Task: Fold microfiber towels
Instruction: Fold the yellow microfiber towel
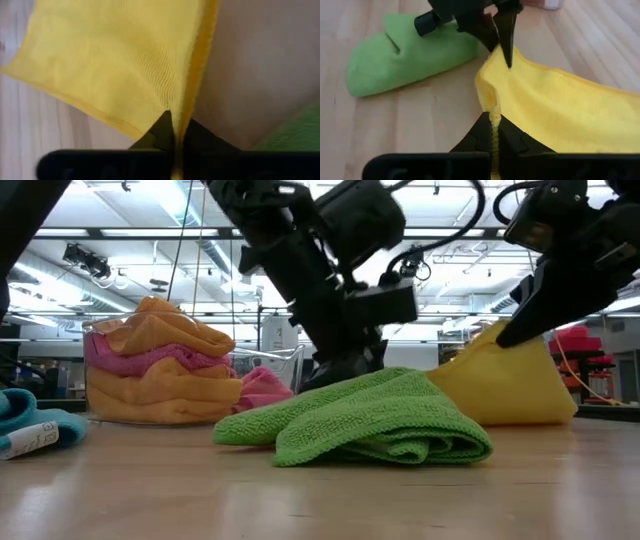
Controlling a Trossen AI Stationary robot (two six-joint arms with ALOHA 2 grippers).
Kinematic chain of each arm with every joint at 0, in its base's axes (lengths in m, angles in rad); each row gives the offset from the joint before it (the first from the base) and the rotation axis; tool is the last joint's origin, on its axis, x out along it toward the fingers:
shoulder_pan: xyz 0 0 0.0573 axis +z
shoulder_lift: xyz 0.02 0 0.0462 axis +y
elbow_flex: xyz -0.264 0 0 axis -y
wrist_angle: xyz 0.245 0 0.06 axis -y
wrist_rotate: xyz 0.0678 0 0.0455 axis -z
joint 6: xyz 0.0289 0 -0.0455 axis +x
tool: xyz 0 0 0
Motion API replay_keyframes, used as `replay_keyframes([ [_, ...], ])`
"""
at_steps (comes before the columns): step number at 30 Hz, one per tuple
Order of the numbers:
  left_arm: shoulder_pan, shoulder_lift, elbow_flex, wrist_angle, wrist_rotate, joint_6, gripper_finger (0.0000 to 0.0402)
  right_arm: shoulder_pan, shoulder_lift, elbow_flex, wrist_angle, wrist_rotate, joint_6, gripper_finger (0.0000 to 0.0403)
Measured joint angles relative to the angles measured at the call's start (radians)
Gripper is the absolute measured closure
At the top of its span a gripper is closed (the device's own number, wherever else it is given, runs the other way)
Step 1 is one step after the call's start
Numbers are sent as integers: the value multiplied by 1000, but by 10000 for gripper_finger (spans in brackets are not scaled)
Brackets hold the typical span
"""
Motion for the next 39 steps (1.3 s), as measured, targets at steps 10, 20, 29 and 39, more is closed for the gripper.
replay_keyframes([
  [10,-37,-2,155,-276,86,-63,393,4,8,0,-6,-191,4,393],
  [20,-78,-6,360,-478,326,-188,375,106,8,0,101,-317,31,393],
  [29,-32,8,386,-488,337,-184,386,129,8,0,29,-276,102,393],
  [39,26,68,385,-466,336,-158,376,121,-28,0,-64,-271,190,393],
])
